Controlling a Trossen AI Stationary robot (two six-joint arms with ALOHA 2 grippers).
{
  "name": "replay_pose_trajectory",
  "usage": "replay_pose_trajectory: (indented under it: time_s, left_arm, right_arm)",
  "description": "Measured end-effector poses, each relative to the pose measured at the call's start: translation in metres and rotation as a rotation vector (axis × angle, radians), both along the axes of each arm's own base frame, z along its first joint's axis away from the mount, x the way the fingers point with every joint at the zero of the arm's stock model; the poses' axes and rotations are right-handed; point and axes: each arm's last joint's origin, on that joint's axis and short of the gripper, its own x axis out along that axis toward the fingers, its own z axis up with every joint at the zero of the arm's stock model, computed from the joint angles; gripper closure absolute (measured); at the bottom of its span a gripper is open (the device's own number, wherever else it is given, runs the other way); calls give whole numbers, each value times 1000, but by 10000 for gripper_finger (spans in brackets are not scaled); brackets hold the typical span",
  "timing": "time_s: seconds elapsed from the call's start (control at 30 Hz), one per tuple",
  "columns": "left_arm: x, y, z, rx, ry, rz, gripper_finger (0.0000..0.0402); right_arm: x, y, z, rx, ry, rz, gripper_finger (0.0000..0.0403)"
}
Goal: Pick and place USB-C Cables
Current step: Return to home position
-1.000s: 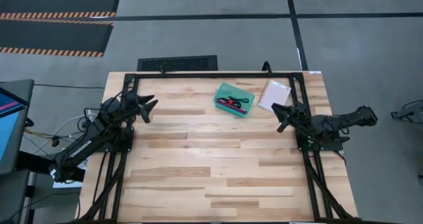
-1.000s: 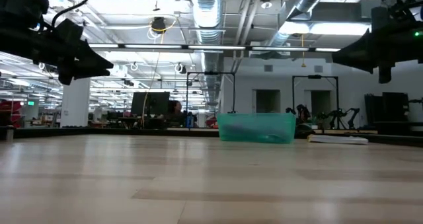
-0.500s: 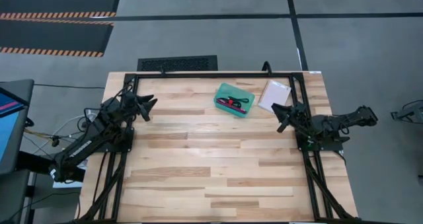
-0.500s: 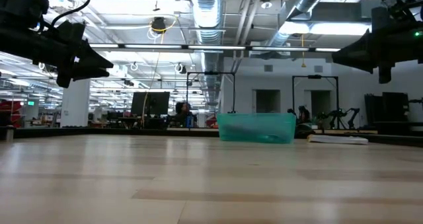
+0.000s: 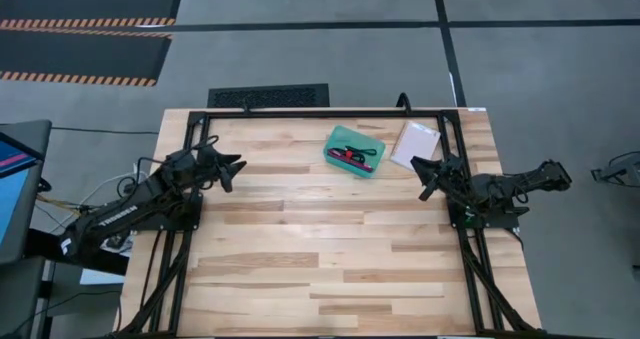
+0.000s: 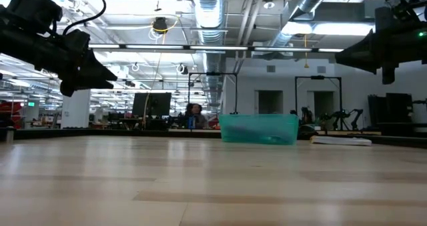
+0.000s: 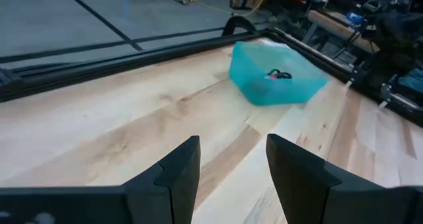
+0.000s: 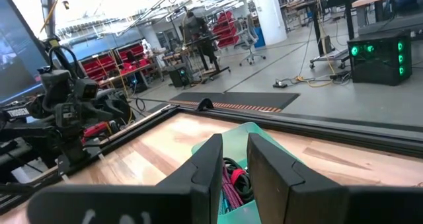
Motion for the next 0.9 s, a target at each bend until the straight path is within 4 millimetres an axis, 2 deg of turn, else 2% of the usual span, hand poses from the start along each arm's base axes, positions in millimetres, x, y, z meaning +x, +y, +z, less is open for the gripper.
replay_pose_trajectory:
  time_s: [0.9]
  left_arm:
    - [1, -1, 0, 4, 4, 0, 239]
  right_arm:
    - [0, 0, 0, 0, 1, -1, 308]
